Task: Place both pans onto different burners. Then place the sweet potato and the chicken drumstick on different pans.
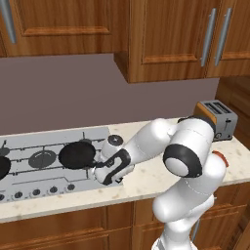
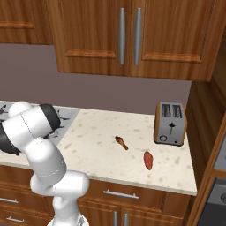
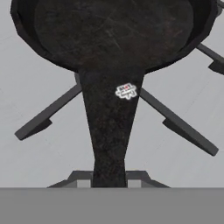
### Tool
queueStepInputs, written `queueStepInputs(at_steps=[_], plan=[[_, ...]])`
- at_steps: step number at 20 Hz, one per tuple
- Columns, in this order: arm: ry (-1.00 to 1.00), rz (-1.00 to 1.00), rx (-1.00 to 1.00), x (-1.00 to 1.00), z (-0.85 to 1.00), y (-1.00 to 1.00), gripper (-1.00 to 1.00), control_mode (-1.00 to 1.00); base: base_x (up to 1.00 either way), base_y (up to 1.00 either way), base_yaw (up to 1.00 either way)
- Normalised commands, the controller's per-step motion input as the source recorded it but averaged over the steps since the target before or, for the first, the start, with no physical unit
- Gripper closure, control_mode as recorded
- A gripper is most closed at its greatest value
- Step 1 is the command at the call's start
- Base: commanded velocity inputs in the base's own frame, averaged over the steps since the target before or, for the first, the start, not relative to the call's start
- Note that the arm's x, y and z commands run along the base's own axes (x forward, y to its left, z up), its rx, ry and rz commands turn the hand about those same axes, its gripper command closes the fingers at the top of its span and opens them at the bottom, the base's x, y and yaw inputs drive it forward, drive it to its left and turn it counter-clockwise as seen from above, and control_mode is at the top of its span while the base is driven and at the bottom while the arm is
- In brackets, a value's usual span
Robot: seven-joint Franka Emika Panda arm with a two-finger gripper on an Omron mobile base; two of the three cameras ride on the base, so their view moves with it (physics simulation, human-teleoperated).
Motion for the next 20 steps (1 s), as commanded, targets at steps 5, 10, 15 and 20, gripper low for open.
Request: queueStepInputs(at_steps=[5, 10, 15, 20], plan=[[0.00, 0.00, 0.00, -0.03, 0.00, 0.00, 1.00, -1.00, 0.00, 0.00, 0.00], [0.02, 0.00, 0.00, -0.07, -0.02, -0.05, 1.00, -1.00, 0.00, 0.00, 0.00], [0.02, 0.00, 0.00, -0.07, -0.06, -0.18, 1.00, -1.00, 0.00, 0.00, 0.00], [0.04, 0.00, 0.00, 0.00, -0.11, -0.16, 1.00, -1.00, 0.00, 0.00, 0.00]])
